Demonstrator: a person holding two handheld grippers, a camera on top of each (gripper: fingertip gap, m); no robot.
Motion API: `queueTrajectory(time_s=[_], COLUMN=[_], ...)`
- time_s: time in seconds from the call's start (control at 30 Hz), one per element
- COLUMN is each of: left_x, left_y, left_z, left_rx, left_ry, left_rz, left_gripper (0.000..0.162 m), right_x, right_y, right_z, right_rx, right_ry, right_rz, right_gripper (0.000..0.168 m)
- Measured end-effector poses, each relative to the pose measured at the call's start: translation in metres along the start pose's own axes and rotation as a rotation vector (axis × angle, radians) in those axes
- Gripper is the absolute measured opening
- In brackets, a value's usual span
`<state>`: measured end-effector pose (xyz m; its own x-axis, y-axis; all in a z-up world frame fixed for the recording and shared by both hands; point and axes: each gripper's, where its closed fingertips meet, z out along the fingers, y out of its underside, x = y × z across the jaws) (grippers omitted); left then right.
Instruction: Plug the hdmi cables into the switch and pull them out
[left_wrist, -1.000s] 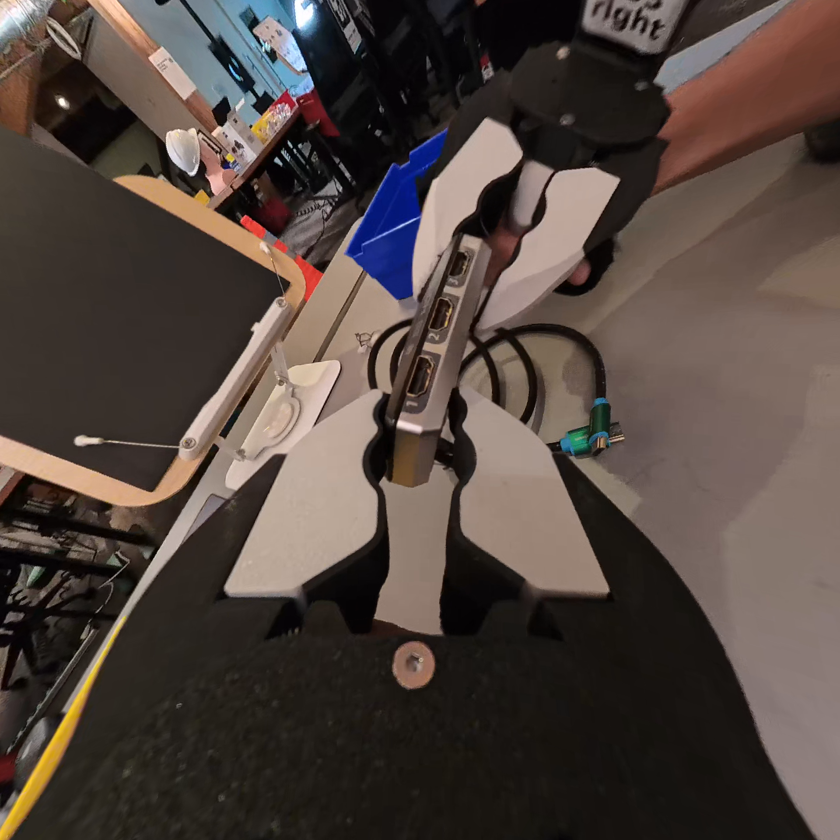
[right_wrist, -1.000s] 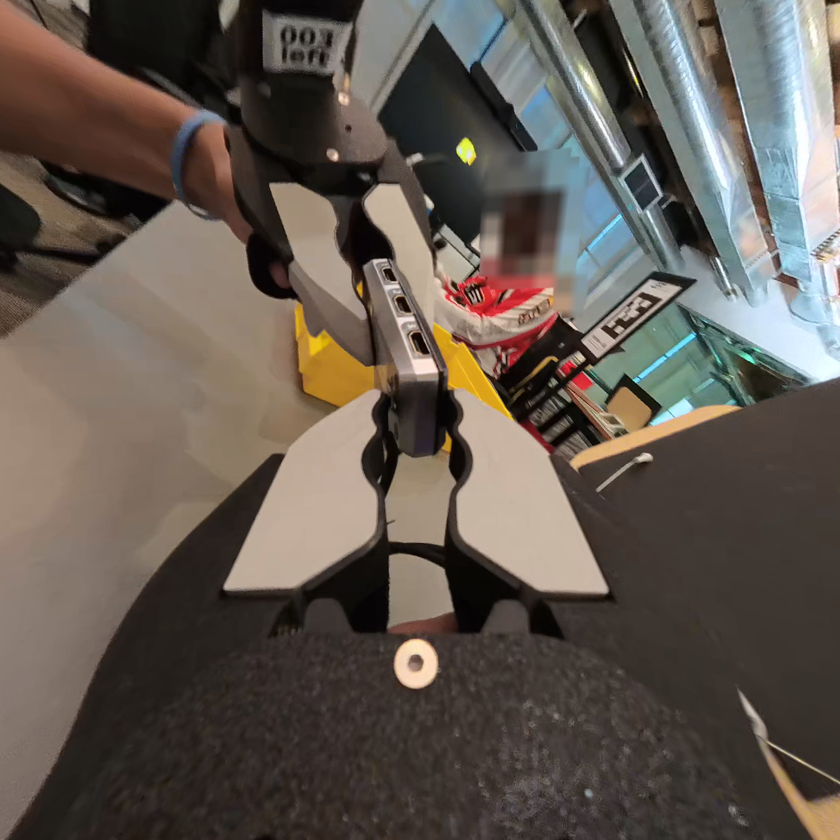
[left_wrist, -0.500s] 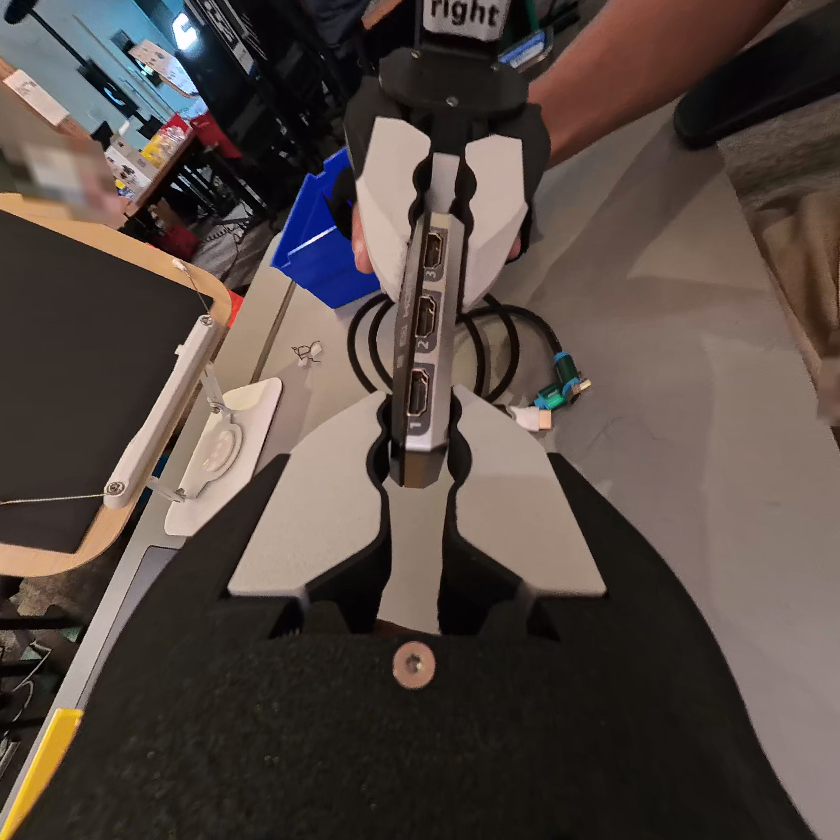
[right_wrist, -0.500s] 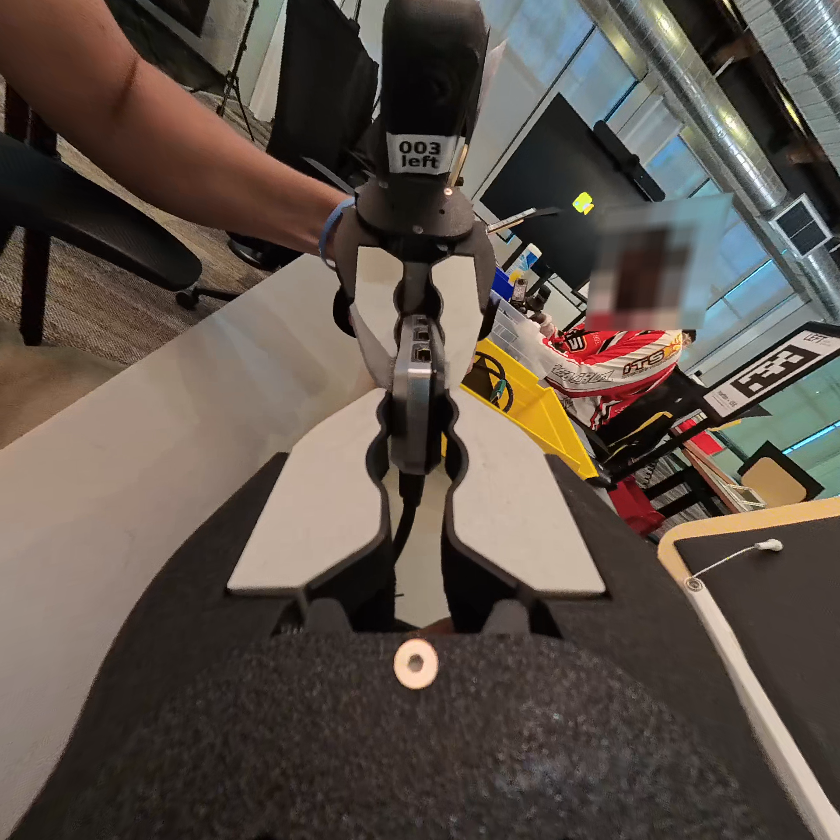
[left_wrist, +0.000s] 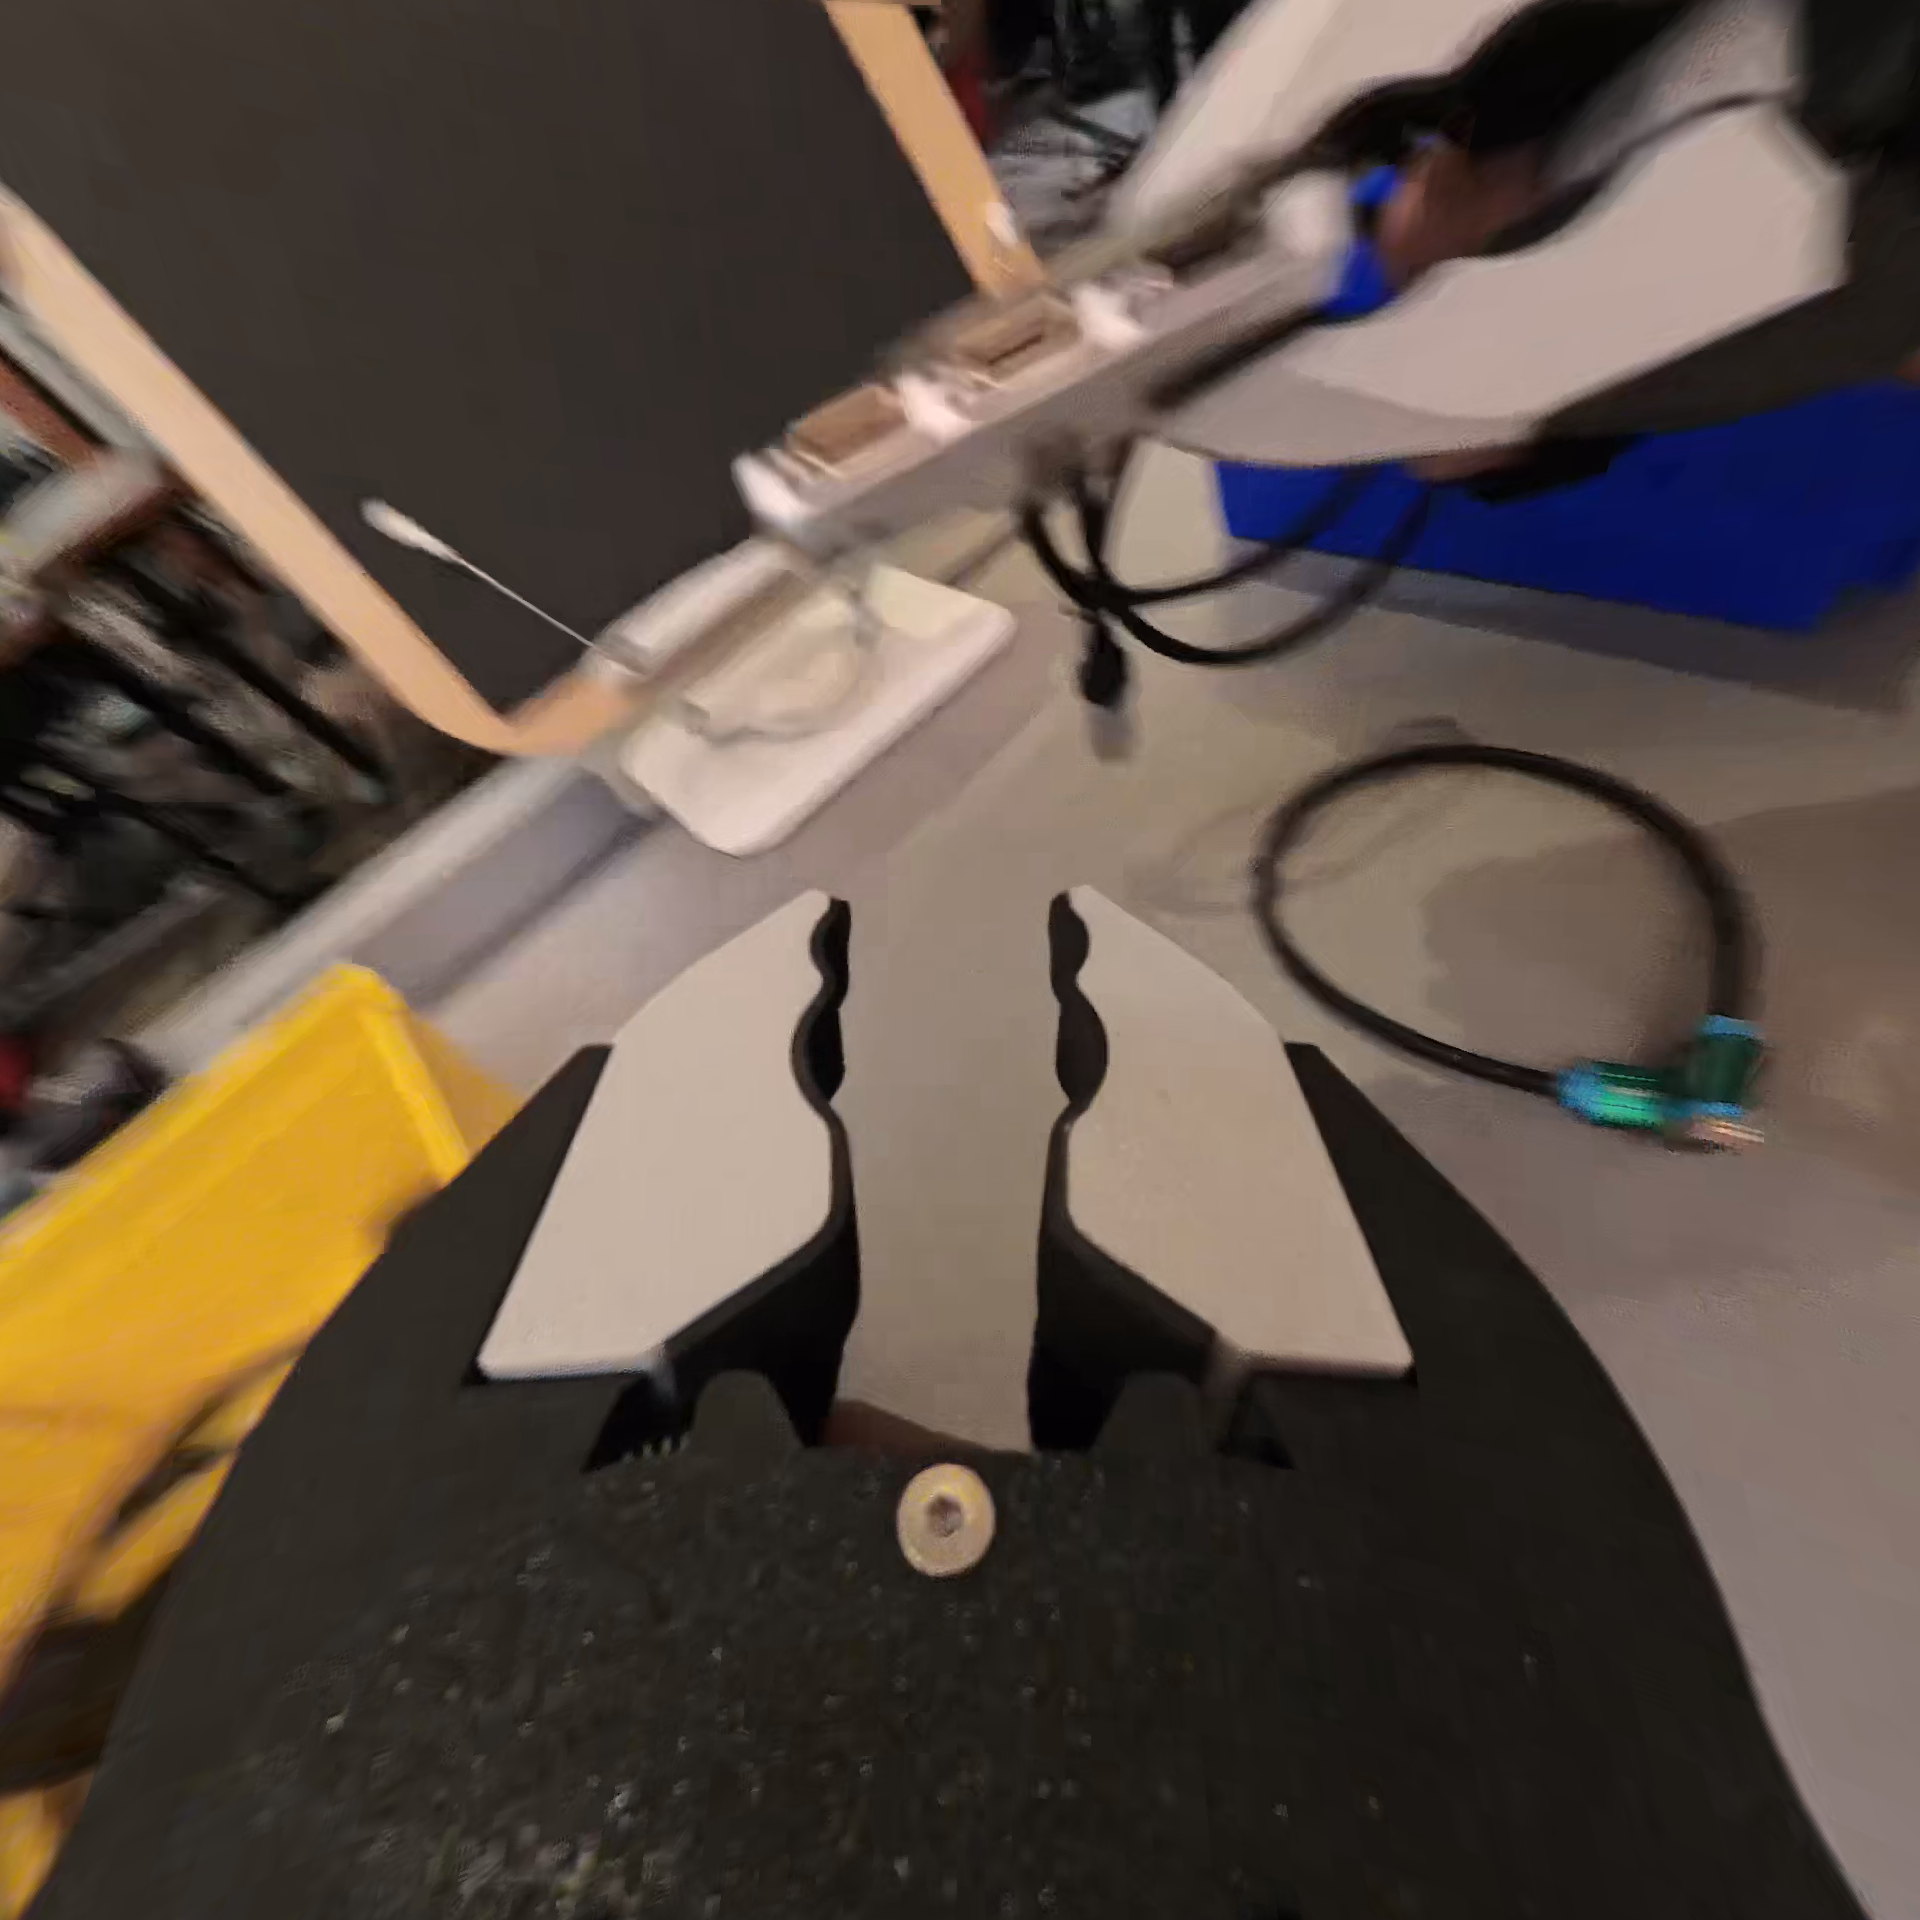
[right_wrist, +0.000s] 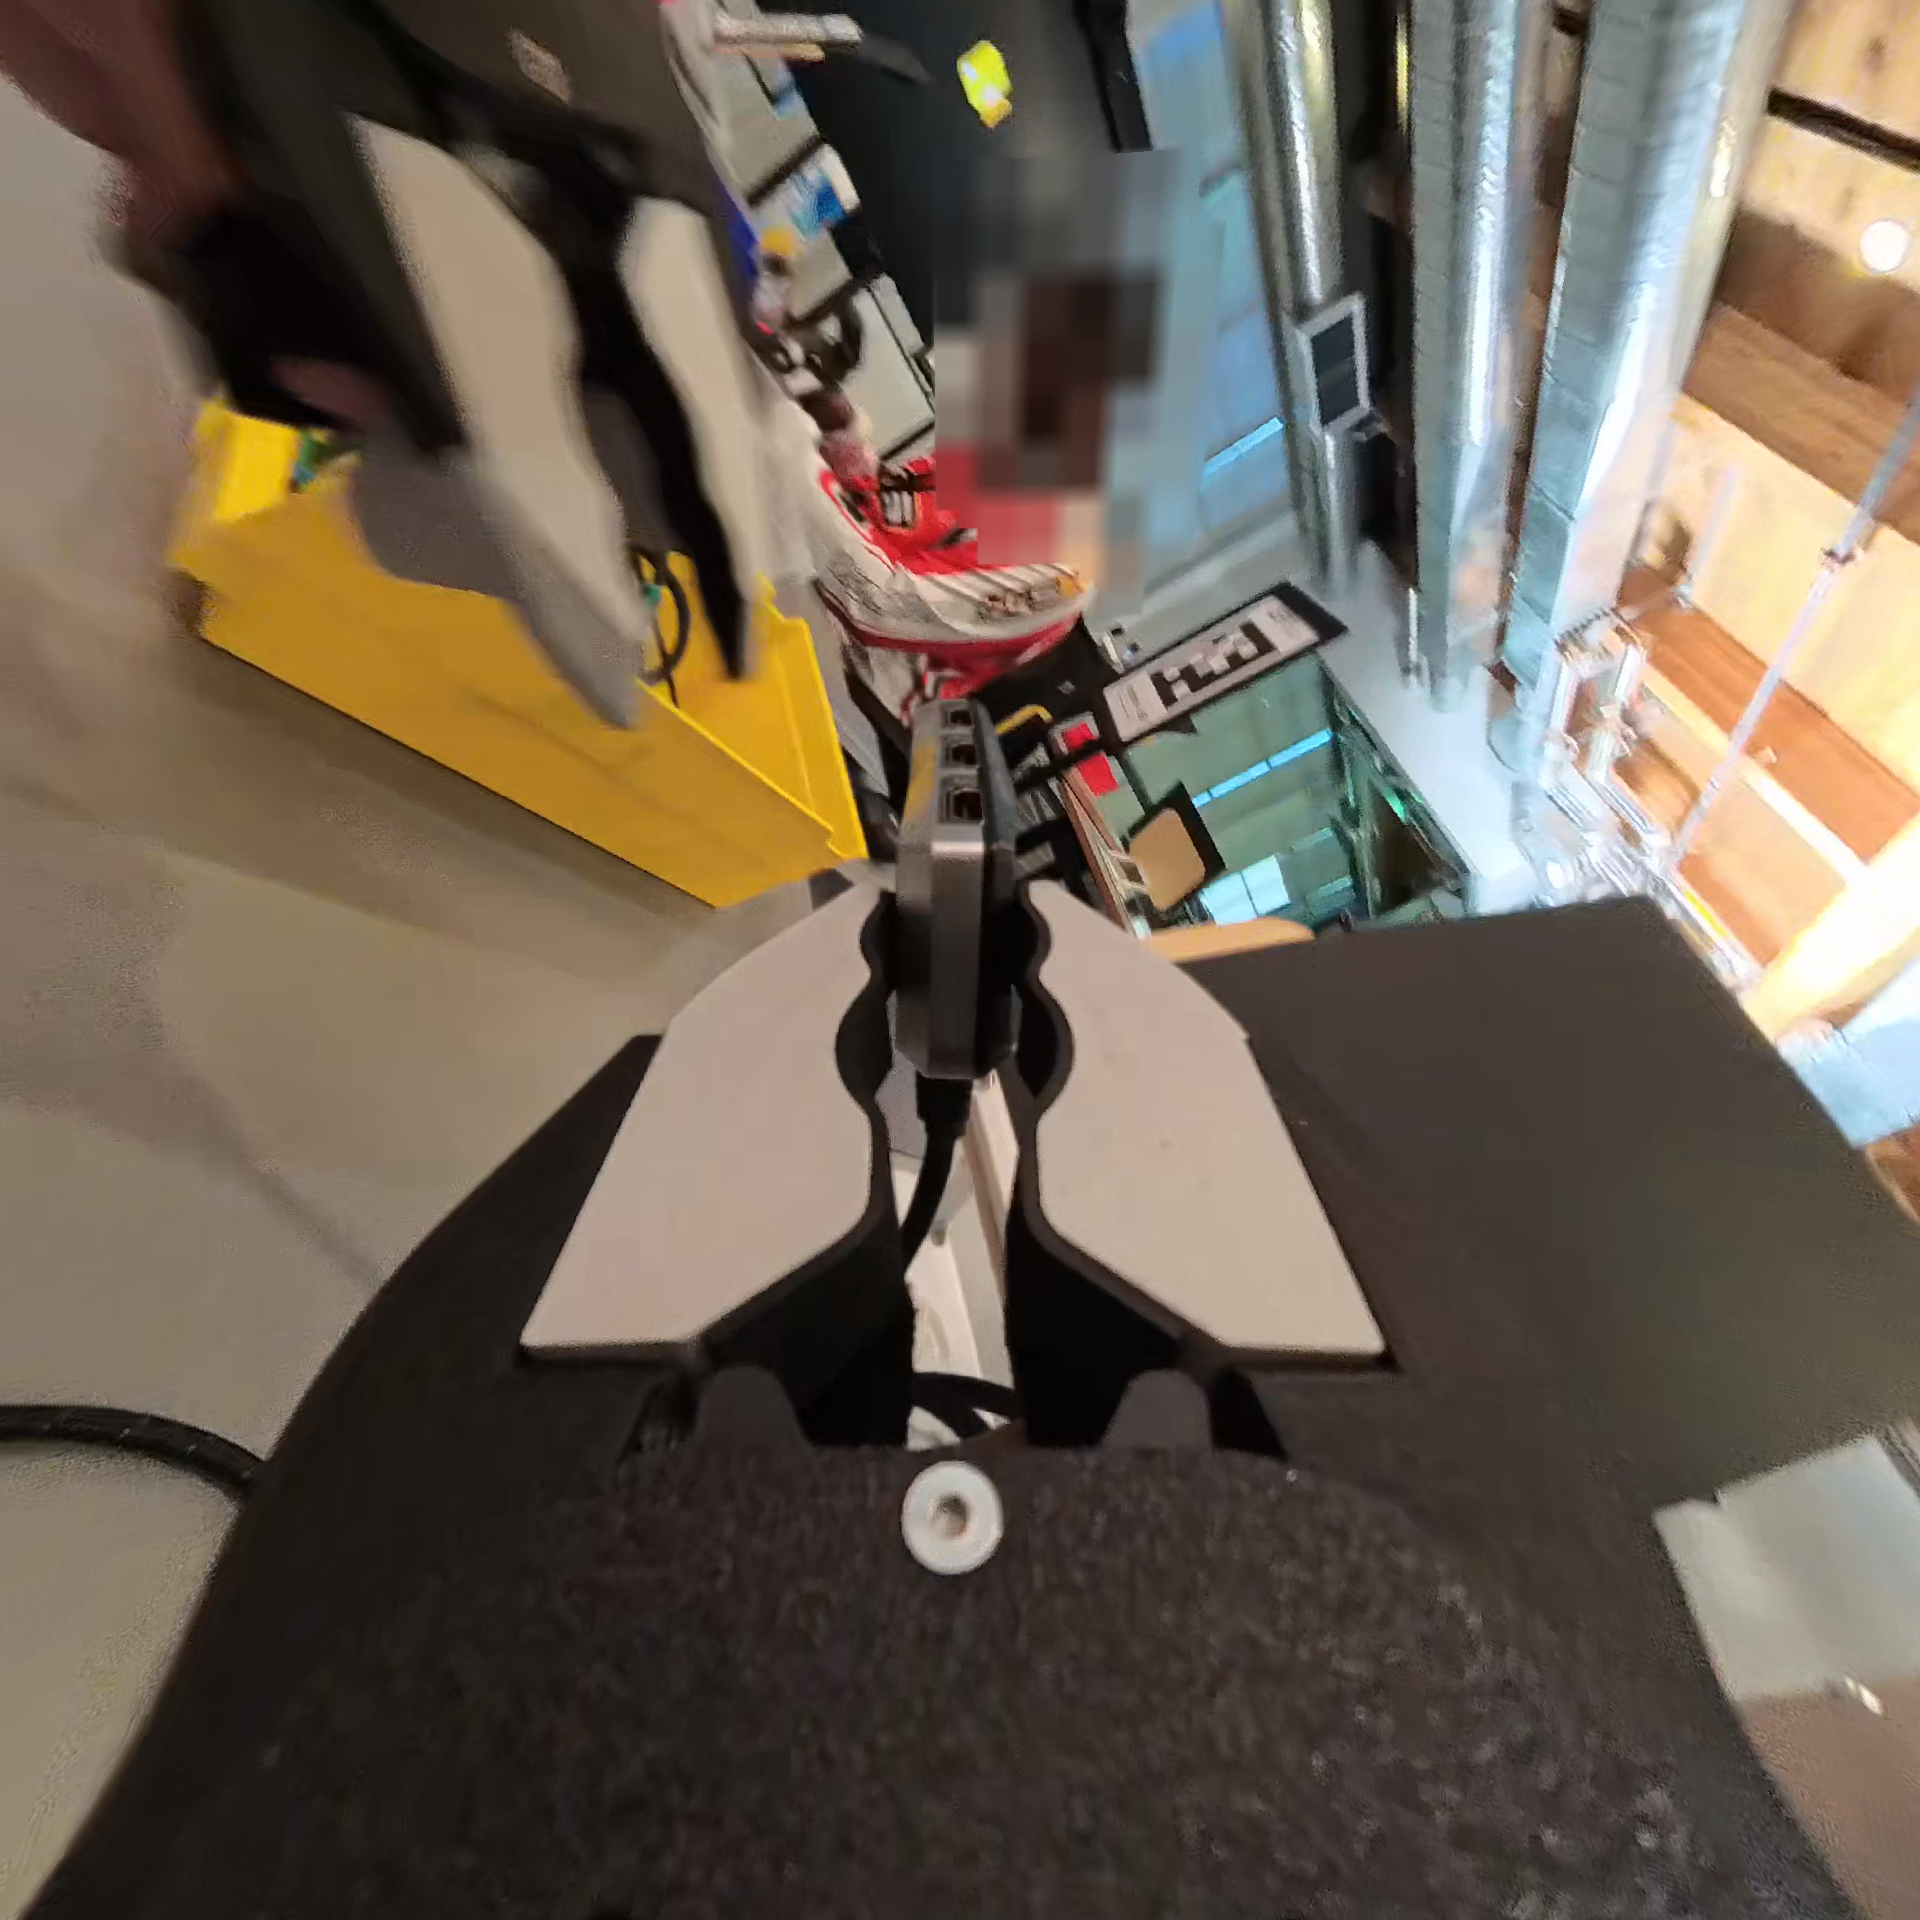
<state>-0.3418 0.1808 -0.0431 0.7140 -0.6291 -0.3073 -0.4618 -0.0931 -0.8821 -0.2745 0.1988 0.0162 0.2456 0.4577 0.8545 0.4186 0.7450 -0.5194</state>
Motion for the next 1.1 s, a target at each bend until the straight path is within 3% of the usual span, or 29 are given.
queueTrajectory(time_s=[0.13, 0.23, 0.43, 0.5, 0.53, 0.57, 0.67, 0.8, 0.9, 1.0, 1.1], left_x=[0.114, 0.167, 0.201, 0.204, 0.203, 0.202, 0.196, 0.153, 0.103, 0.061, 0.030], left_y=[0.037, 0.072, 0.085, 0.087, 0.091, 0.094, 0.090, 0.094, 0.094, 0.097, 0.099], left_z=[0.001, 0.013, 0.029, 0.034, 0.037, 0.040, 0.036, -0.009, -0.076, -0.155, -0.211], left_rx=[-0.045, -0.170, -0.261, -0.266, -0.281, -0.292, -0.289, -0.328, -0.383, -0.589, -0.831], left_ry=[0.277, 0.333, 0.389, 0.362, 0.343, 0.323, 0.327, 0.317, 0.307, 0.370, 0.467], left_rz=[-0.245, -0.199, -0.122, -0.054, -0.001, 0.057, 0.142, 0.086, 0.199, 0.357, 0.459], left_gripper=[0.037, 0.038, 0.046, 0.038, 0.021, 0.014, 0.011, 0.011, 0.010, 0.010, 0.010], right_x=[-0.035, -0.056, -0.060, -0.062, -0.062, -0.062, -0.057, -0.036, -0.022, -0.025, -0.050], right_y=[0.031, 0.043, 0.036, 0.035, 0.035, 0.034, 0.029, 0.020, 0.014, 0.020, 0.029], right_z=[0.000, -0.007, -0.016, -0.016, -0.016, -0.016, -0.018, -0.024, -0.029, -0.027, -0.017], right_rx=[-0.060, -0.039, 0.039, 0.045, 0.046, 0.049, 0.055, 0.045, 0.030, -0.026, -0.087], right_ry=[0.054, 0.109, 0.134, 0.125, 0.126, 0.124, 0.117, 0.147, 0.141, 0.092, -0.005], right_rz=[0.071, 0.135, 0.181, 0.167, 0.161, 0.169, 0.190, 0.179, 0.187, 0.135, 0.047], right_gripper=[0.020, 0.020, 0.020, 0.020, 0.020, 0.020, 0.019, 0.019, 0.019, 0.019, 0.020])
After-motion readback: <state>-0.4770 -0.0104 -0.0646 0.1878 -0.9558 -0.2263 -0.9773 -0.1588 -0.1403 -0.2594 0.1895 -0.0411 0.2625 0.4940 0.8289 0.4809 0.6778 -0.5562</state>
